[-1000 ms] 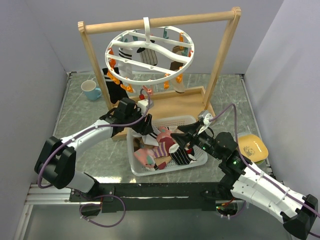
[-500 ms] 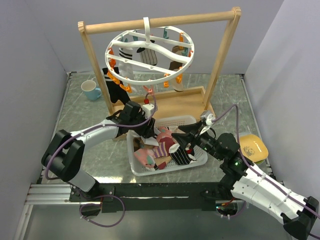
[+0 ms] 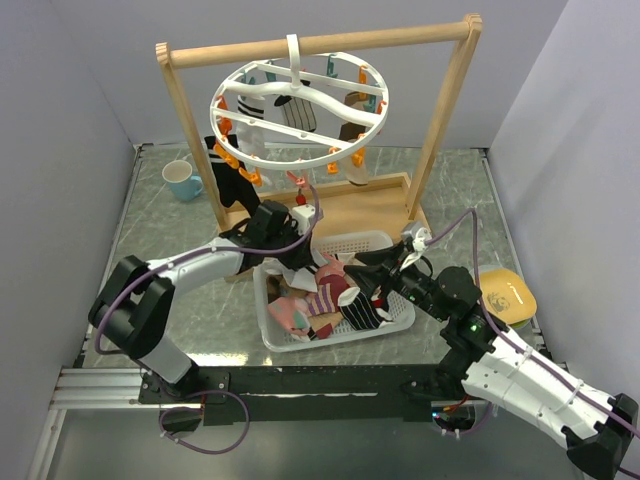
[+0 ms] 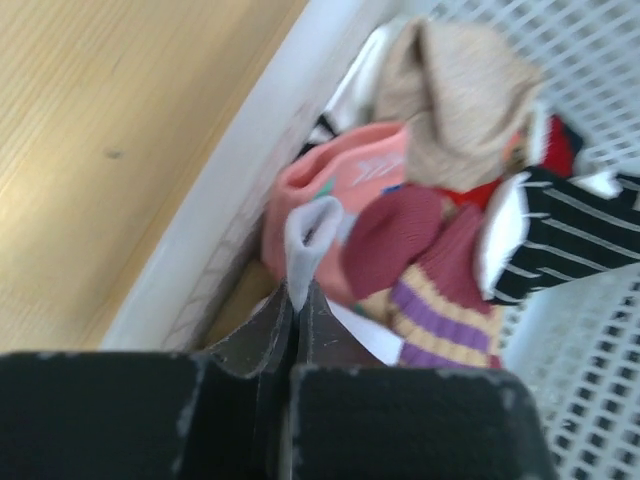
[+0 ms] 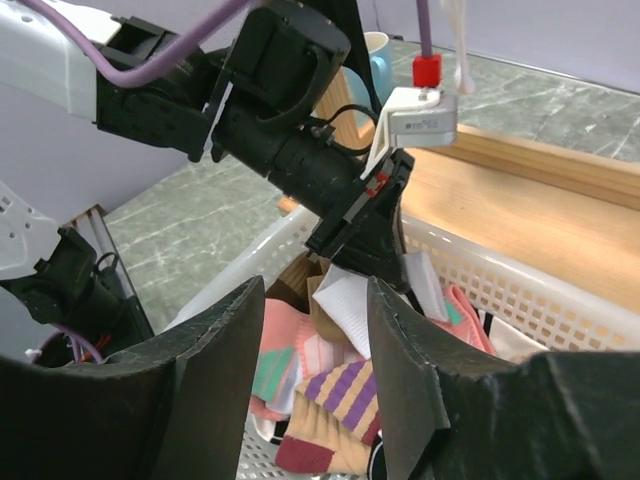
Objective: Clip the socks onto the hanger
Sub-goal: Pick up the sock from the bin, then open the clamp at the hanger.
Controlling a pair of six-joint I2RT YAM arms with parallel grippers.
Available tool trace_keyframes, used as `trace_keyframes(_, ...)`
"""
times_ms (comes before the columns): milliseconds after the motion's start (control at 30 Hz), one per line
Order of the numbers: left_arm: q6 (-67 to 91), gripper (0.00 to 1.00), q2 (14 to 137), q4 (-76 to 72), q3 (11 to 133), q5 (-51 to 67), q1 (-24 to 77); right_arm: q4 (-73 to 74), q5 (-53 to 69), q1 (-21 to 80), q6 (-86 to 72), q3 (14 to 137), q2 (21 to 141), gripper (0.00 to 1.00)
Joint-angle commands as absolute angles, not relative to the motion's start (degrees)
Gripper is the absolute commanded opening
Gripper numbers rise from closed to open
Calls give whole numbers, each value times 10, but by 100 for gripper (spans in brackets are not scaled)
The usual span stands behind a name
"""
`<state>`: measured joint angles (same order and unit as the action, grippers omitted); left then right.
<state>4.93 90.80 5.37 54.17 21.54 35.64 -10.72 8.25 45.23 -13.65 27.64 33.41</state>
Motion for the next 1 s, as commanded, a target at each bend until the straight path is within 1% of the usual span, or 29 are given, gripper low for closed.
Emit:
trace_keyframes(0,70,1,832,72,561,244,362,-155,105,457,-119,315,348,55)
trace_keyframes(33,80,1,816,83,554,254,363,-157,105,458,-113,323,353,57)
trace_keyframes(133,88,1,721,94,509,272,361,-167,90,479,-81,358,375,64)
trace_keyframes(300,106,1,612,82,421,337,324,-135,78,504,19,486,460,72)
trace_keyframes(333,110,1,583,78,404,346,318,-126,76,507,31,505,474,76)
trace_keyframes(367,111,1,568,70,396,358,308,-122,73,509,41,543,502,78)
trace_keyframes(433,124,1,529,63,377,371,302,-118,61,516,75,577,528,83)
trace_keyframes(467,129,1,519,52,373,379,296,-119,36,527,87,607,552,84)
trace_keyframes(533,138,1,490,41,366,402,295,-122,8,542,130,631,574,85)
trace_keyframes(567,139,1,483,40,366,409,293,-129,-35,560,147,651,595,86)
trace_keyframes(633,132,1,462,42,371,424,291,-134,-66,577,191,676,615,86)
trace_keyframes(700,127,1,449,51,374,427,287,-146,-115,599,246,685,642,87)
trace_keyframes(833,126,1,416,57,367,421,280,-187,-171,620,317,690,679,94)
trace_keyframes(967,130,1,399,53,361,420,272,-225,-214,627,354,700,701,94)
